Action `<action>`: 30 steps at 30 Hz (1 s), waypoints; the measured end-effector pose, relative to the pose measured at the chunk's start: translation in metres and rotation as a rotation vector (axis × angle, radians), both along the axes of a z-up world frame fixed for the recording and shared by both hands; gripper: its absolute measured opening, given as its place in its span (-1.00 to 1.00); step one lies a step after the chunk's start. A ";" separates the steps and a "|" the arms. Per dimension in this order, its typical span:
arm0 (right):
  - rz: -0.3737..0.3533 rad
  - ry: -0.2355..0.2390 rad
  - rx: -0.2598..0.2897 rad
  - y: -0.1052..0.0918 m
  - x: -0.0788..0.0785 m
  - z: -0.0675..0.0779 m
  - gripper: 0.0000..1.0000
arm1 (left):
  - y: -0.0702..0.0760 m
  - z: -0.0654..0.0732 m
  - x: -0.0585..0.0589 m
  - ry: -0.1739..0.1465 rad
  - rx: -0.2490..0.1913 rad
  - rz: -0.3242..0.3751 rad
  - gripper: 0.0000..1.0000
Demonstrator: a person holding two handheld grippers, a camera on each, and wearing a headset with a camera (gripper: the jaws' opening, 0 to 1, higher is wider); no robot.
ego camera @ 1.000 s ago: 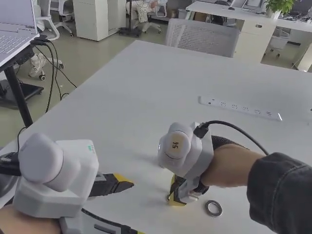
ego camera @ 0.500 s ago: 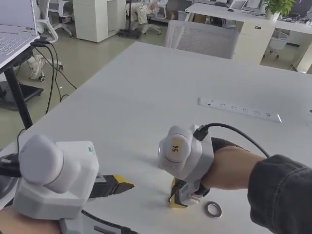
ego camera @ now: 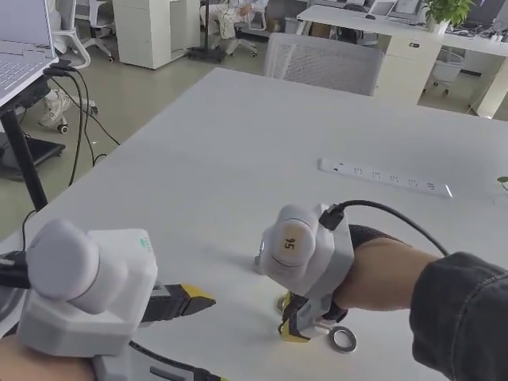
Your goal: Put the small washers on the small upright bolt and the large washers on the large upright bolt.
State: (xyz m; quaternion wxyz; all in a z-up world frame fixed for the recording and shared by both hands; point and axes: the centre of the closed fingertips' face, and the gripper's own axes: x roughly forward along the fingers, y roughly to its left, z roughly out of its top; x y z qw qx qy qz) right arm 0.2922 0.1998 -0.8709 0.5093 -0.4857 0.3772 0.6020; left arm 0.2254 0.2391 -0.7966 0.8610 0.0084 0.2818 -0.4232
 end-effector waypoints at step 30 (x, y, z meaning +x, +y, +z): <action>-0.136 -0.016 0.007 -0.070 -0.003 0.028 -0.72 | -0.005 0.003 0.002 -0.008 0.002 -0.024 0.54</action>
